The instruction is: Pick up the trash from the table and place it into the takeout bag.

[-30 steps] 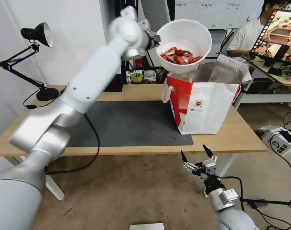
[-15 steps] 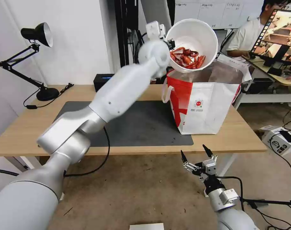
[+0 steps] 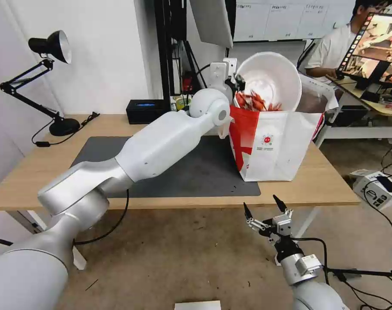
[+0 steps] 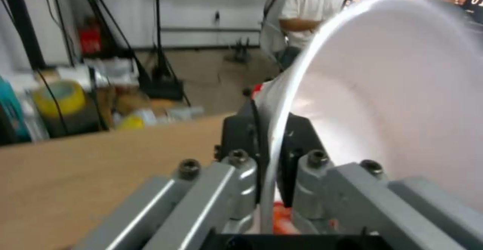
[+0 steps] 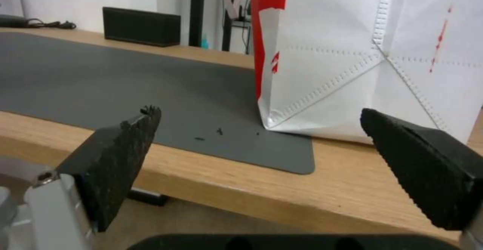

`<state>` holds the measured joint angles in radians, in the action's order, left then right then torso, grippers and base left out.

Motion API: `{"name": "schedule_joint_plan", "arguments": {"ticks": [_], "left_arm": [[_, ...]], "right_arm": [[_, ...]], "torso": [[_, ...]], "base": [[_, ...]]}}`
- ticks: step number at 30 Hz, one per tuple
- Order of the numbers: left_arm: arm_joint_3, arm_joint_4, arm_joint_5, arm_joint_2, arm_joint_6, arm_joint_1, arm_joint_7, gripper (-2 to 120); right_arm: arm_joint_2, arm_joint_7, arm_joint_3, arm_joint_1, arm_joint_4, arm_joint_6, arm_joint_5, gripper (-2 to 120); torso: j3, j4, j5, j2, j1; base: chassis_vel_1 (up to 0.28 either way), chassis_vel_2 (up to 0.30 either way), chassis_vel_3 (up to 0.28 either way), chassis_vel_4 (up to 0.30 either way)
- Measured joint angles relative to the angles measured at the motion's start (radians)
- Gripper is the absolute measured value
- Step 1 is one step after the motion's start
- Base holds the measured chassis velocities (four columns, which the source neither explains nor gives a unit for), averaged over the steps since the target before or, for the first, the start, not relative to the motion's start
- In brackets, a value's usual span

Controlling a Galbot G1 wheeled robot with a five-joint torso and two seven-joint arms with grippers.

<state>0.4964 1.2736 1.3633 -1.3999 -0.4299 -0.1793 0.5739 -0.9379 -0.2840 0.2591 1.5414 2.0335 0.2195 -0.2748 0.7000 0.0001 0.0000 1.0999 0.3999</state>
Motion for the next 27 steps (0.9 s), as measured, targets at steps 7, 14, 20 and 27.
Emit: {"name": "schedule_joint_plan", "arguments": {"ticks": [7, 14, 20, 27], "left_arm": [[-0.064, -0.004, 0.193, 0.002, -0.161, -0.042, 0.058, 35], [-0.089, 0.039, 0.214, 0.048, -0.172, -0.047, 0.06, 59], [-0.14, 0.288, -0.006, 0.251, -0.014, 0.133, -0.058, 84], [-0.386, 0.538, -0.27, 0.473, 0.177, 0.53, -0.208, 99]], "right_arm": [[0.0, 0.0, 0.0, 0.0, 0.0, 0.0, 0.0, 100], [0.0, 0.0, 0.0, 0.0, 0.0, 0.0, 0.0, 100], [0.0, 0.0, 0.0, 0.0, 0.0, 0.0, 0.0, 100], [0.0, 0.0, 0.0, 0.0, 0.0, 0.0, 0.0, 100]], "torso": [[0.0, -0.0001, 0.0, 0.0, 0.0], [0.0, -0.0005, 0.0, 0.0, 0.0], [0.0, -0.0002, -0.0003, 0.0, 0.0], [0.0, 0.0005, -0.0003, 0.0, 0.0]], "base": [[0.0, 0.0, 0.0, 0.0], [0.0, 0.0, 0.0, 0.0], [0.0, 0.0, 0.0, 0.0], [0.0, 0.0, 0.0, 0.0]]}}
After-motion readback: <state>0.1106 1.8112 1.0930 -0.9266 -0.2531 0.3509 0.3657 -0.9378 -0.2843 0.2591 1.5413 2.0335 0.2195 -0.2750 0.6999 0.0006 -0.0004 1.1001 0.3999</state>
